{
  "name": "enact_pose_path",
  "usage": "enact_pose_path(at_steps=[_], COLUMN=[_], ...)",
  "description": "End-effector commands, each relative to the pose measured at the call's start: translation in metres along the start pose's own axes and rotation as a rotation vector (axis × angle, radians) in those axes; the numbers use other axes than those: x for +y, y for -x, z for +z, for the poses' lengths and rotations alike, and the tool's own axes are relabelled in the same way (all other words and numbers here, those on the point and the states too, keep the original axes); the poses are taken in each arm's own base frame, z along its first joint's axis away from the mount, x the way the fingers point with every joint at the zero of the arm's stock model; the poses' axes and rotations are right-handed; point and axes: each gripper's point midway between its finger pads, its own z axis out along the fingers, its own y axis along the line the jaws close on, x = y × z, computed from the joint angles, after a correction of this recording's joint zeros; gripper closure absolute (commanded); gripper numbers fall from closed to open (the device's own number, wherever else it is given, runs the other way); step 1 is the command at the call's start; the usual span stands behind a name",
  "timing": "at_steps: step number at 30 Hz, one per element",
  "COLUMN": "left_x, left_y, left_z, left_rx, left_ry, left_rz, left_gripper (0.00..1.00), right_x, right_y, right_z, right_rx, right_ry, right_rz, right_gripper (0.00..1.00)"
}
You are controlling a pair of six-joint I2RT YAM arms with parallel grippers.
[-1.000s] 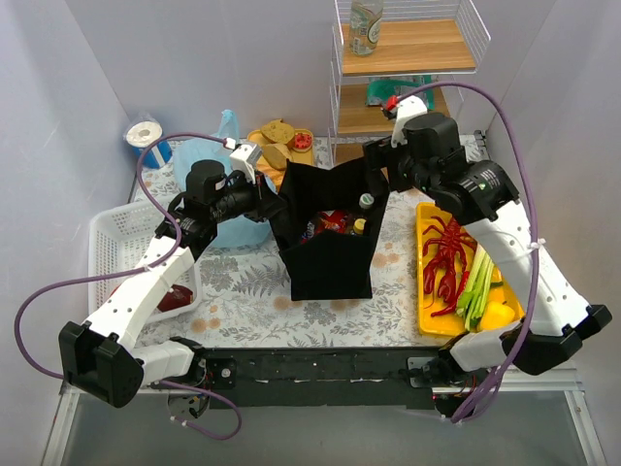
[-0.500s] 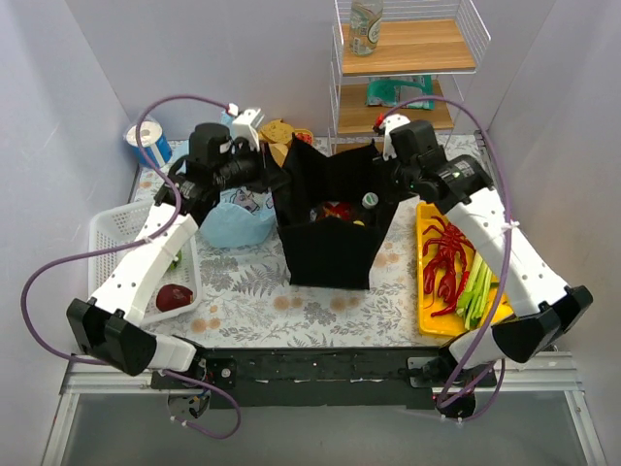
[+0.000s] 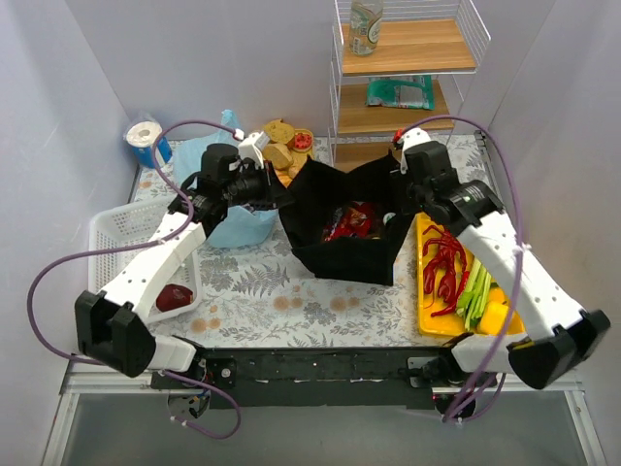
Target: Place the mixed food into the grocery bags and tie them
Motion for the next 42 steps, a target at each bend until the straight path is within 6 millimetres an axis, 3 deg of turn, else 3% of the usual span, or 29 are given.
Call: enact_pose_path(at_steps=[1, 6, 10, 12, 13, 14, 17, 19, 20, 26, 32, 33, 34, 35, 36, 37, 38, 39, 41, 42], left_x=[-0.008, -0.016, -0.027, -0.028, -0.037, -0.032, -0.042, -0.041, -0.047, -0.036, -0.021, -0.017, -0.012, -0.015, -0.013, -0.006, -0.008, -0.006, 0.008, 0.005], left_y=[0.005, 0.014, 0.021, 0.019, 0.027, 0.025, 0.041, 0.041, 0.053, 0.077, 0.090, 0.090, 0.090, 0.093, 0.092, 0.085, 0.089, 0.089, 0.074, 0.082], left_z=[0.007, 0.021, 0.043, 0.061, 0.064, 0.076, 0.087, 0.100, 0.101, 0.125, 0.134, 0.133, 0.132, 0.126, 0.122, 0.121, 0.110, 0.104, 0.097, 0.079], left_rx=[-0.024, -0.046, -0.039, -0.024, -0.036, -0.023, -0.070, -0.066, -0.091, -0.153, -0.187, -0.188, -0.194, -0.208, -0.216, -0.212, -0.237, -0.246, -0.221, -0.251], left_ry=[-0.069, -0.124, -0.174, -0.190, -0.210, -0.199, -0.215, -0.222, -0.230, -0.170, -0.083, -0.067, -0.041, -0.035, -0.020, -0.003, 0.014, 0.027, 0.074, 0.080], left_rz=[-0.013, 0.031, 0.072, 0.094, 0.113, 0.108, 0.150, 0.157, 0.170, 0.204, 0.239, 0.244, 0.244, 0.250, 0.260, 0.261, 0.276, 0.300, 0.305, 0.314], left_gripper=[1.00, 1.00, 1.00, 1.00, 1.00, 1.00, 1.00, 1.00, 1.00, 1.00, 1.00, 0.97, 0.87, 0.69, 0.40, 0.22, 0.10, 0.02, 0.02, 0.02], right_x=[-0.034, -0.068, -0.098, -0.107, -0.115, -0.119, -0.130, -0.140, -0.143, -0.149, -0.152, -0.148, -0.146, -0.144, -0.139, -0.137, -0.136, -0.134, -0.130, -0.124], right_y=[0.025, 0.033, 0.036, 0.037, 0.040, 0.041, 0.046, 0.047, 0.050, 0.058, 0.076, 0.077, 0.076, 0.077, 0.077, 0.072, 0.070, 0.069, 0.067, 0.070], right_z=[0.013, 0.020, 0.021, 0.022, 0.023, 0.024, 0.031, 0.035, 0.041, 0.064, 0.068, 0.066, 0.066, 0.062, 0.061, 0.057, 0.054, 0.052, 0.043, 0.040], right_rx=[-0.084, -0.085, -0.092, -0.095, -0.103, -0.104, -0.118, -0.117, -0.125, -0.148, -0.196, -0.195, -0.192, -0.200, -0.200, -0.192, -0.184, -0.178, -0.163, -0.172], right_ry=[-0.134, -0.213, -0.279, -0.295, -0.308, -0.312, -0.324, -0.345, -0.347, -0.343, -0.330, -0.309, -0.297, -0.285, -0.258, -0.251, -0.251, -0.243, -0.217, -0.186], right_rz=[0.029, 0.053, 0.099, 0.114, 0.101, 0.106, 0.115, 0.124, 0.122, 0.126, 0.140, 0.138, 0.143, 0.144, 0.140, 0.147, 0.154, 0.158, 0.167, 0.165], right_gripper=[0.99, 0.99, 0.99, 0.99, 0.99, 0.99, 0.99, 0.99, 0.99, 0.99, 0.99, 0.99, 0.96, 0.75, 0.57, 0.22, 0.13, 0.08, 0.05, 0.05])
